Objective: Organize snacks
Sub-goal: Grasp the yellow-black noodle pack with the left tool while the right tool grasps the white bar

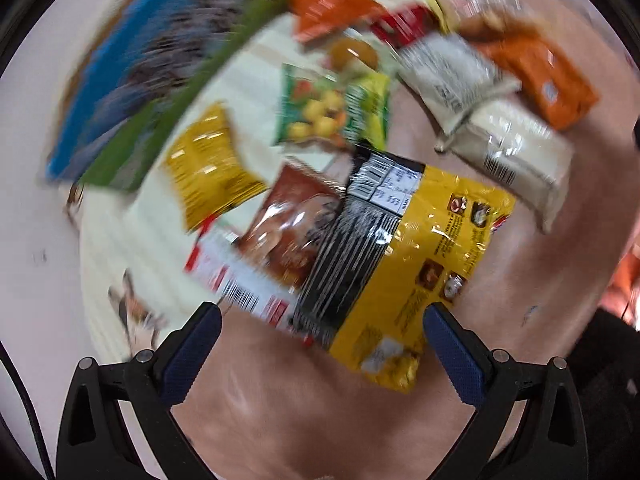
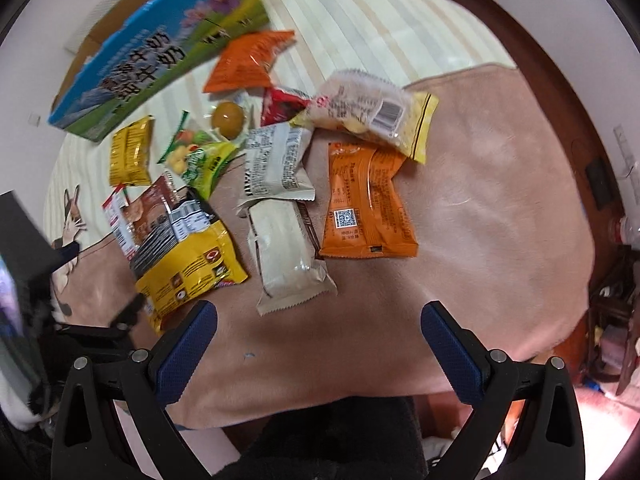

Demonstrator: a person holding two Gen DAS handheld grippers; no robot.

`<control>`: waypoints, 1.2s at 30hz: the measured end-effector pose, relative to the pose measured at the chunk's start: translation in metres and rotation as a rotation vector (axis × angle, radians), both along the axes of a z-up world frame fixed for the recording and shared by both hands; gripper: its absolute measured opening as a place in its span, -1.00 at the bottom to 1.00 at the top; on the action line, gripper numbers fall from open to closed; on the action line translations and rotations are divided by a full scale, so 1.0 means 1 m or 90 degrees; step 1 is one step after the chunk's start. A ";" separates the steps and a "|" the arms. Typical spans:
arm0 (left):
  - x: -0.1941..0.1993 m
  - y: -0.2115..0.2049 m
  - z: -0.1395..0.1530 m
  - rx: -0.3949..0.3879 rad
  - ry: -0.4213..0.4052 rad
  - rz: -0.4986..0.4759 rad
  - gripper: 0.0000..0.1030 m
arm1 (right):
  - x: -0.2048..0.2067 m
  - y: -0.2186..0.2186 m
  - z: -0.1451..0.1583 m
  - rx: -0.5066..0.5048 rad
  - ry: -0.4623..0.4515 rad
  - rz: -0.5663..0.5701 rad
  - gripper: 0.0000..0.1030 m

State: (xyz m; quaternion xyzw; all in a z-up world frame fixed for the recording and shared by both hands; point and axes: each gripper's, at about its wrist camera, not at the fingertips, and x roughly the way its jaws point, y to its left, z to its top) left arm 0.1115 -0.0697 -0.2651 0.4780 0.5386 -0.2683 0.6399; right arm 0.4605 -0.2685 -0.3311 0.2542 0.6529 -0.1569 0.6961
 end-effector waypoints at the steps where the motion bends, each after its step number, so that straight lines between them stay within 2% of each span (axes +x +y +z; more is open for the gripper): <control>1: 0.001 -0.003 -0.007 0.006 0.014 -0.016 1.00 | 0.004 -0.001 -0.008 0.004 0.004 0.006 1.00; 3: 0.004 -0.014 -0.027 0.032 0.043 -0.060 1.00 | 0.008 0.000 -0.018 0.010 0.015 0.015 1.00; 6: 0.006 -0.030 -0.042 0.039 0.090 -0.114 1.00 | 0.016 -0.001 -0.035 0.025 0.030 0.024 1.00; 9: 0.012 -0.046 -0.052 0.043 0.134 -0.130 1.00 | 0.021 -0.004 -0.047 0.040 0.043 0.021 1.00; 12: 0.020 -0.057 -0.060 0.036 0.171 -0.115 1.00 | 0.027 -0.010 -0.054 0.058 0.049 0.018 1.00; 14: 0.024 -0.064 -0.063 0.027 0.183 -0.104 0.83 | 0.031 -0.014 -0.054 0.058 0.050 0.019 1.00; 19: 0.031 -0.057 -0.061 -0.004 0.166 -0.055 0.69 | 0.039 -0.019 -0.050 0.059 0.047 0.023 1.00; 22: 0.036 -0.033 -0.050 -0.033 0.156 -0.002 0.49 | 0.047 -0.015 -0.051 0.067 0.041 0.035 1.00; 25: 0.046 -0.013 -0.044 -0.059 0.168 0.083 0.42 | 0.057 -0.006 -0.053 0.071 0.042 0.056 0.99; 27: 0.051 -0.002 -0.043 -0.074 0.174 0.106 0.42 | 0.064 0.000 -0.054 0.072 0.042 0.067 0.99; 28: 0.051 0.002 -0.046 -0.070 0.179 0.091 0.53 | 0.067 0.004 -0.056 0.071 0.043 0.072 0.99; 31: 0.049 0.009 -0.074 -0.023 0.219 0.067 0.78 | 0.074 0.009 -0.056 0.066 0.048 0.088 0.99; 34: 0.060 0.013 -0.085 -0.020 0.230 0.086 0.75 | 0.070 0.008 -0.052 0.056 0.051 0.101 0.99; 36: 0.068 0.012 -0.087 -0.032 0.229 0.120 0.71 | 0.070 0.009 -0.051 0.051 0.052 0.106 0.99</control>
